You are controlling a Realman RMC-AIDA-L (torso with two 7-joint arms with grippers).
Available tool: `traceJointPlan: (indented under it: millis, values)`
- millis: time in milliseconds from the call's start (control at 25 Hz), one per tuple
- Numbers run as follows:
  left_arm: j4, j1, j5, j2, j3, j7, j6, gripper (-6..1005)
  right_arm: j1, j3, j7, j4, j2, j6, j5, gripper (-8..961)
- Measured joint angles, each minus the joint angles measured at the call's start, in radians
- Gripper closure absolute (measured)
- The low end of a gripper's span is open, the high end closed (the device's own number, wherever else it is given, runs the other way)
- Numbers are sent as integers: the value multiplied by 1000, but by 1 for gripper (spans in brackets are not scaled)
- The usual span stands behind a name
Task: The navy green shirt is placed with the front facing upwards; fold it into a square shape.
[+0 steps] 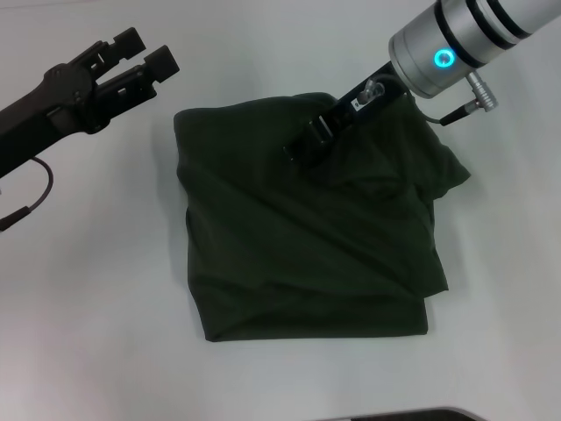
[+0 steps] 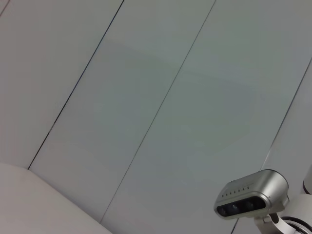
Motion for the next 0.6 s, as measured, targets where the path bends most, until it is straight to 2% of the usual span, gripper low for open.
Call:
traceJointPlan:
  millis: [400,600]
  values:
    - [0,1,0,0,0,8,0,81,3,0,11,-23,1,2,-1,435]
    - [0,2,0,0,0,9,4,81,-15,4,14,-99,2,-28,0,434]
